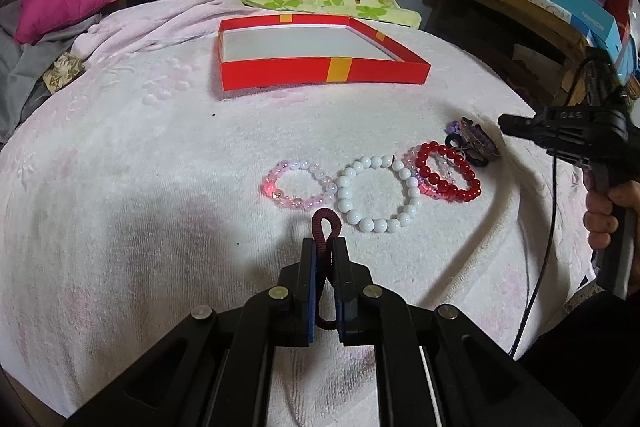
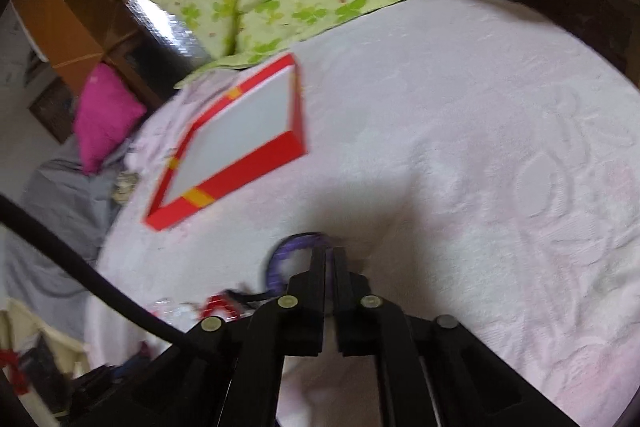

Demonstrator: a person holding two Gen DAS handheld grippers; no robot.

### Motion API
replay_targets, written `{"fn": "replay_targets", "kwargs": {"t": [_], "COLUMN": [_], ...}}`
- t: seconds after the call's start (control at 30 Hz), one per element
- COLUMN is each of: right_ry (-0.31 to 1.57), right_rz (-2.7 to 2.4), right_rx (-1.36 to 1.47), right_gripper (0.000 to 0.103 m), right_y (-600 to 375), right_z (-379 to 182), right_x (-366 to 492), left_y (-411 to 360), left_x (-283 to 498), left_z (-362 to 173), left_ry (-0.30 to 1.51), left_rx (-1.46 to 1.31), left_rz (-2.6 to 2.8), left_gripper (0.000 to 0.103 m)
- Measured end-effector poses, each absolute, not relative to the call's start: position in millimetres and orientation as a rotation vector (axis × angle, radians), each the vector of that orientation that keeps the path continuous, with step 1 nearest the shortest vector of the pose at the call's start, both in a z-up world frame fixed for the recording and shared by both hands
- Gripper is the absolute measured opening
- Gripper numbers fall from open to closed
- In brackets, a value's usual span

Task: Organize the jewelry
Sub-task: 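Lift and carry the maroon band and silver bangle toward the red tray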

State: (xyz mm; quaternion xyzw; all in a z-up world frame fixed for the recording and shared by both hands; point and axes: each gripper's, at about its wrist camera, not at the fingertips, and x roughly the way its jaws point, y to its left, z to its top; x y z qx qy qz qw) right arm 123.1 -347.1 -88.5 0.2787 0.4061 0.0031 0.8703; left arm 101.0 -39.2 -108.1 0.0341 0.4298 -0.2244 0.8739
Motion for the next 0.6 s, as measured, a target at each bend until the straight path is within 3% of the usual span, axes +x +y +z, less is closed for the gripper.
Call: {"fn": "replay_targets", "kwargs": {"t": [0.03,0.1,0.17,0.5,0.6], "right_ry": [0.842,0.838,0.839,0.878,0.869], "right_rz": [0.026,0.076,0.086,-0.045,-0.087], "right_rx": [0.582,0.555,0.52,0.398,0.339], "right_gripper": [0.007,0.023,0.06,0.061,0.074], "right_y": [-344,-333,-321,-297,-295], "right_z": [-86,-81,-80,-83,-81], "right_x": [122,123,125,138,138], "left_y": [-39,-39,-40,-39,-37], "left_x": [102,102,101,100,101], "left_z": [-109,-110,-110,-111,-111], "left_ry": [0.901,0.907,0.909,0.921,0.927], "left_rx": [0.071,0.068,0.073,0.075,0.064], "left_rz": [-0.466,-0.468,-0.472,-0.48,-0.479], "left_gripper": [0.008,0.008,0.008,0.008,0.008]}}
